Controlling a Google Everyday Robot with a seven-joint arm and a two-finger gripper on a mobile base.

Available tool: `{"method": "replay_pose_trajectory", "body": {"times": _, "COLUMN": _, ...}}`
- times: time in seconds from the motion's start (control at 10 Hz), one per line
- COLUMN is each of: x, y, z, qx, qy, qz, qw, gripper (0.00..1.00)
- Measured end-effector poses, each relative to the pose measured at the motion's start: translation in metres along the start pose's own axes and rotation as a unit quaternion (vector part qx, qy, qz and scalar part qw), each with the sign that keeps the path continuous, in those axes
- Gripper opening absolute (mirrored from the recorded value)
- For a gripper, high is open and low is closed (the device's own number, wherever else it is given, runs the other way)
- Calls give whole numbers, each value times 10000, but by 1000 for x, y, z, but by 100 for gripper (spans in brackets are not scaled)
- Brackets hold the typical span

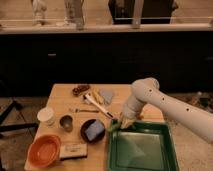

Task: Place pepper in tray

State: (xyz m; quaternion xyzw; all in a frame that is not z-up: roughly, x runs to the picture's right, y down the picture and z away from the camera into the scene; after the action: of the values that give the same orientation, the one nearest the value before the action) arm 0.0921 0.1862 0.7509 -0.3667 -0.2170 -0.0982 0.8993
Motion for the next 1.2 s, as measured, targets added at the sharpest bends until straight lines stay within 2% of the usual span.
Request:
{"method": "replay_pose_trajectory", "body": {"times": 0.2, "x": -2, "y": 13, "z": 5, "qx": -143, "qy": 78, "qz": -173, "qw": 9997, "gripper": 0}}
{"method": "replay_pose_trajectory", "body": {"times": 0.6, "x": 16, "y": 39, "z": 19, "qx": -473, "qy": 132, "qz": -365, "qw": 9981, "gripper": 0}}
{"method": "replay_pose_trajectory", "body": {"times": 1.0, "x": 35, "y": 54, "z": 44, "qx": -776, "qy": -19, "qz": -372, "qw": 9963, "gripper": 0}}
{"method": "replay_pose_trajectory", "body": {"times": 1.2, "x": 41, "y": 56, "z": 52, "qx": -861, "qy": -74, "qz": -359, "qw": 9956, "gripper": 0}}
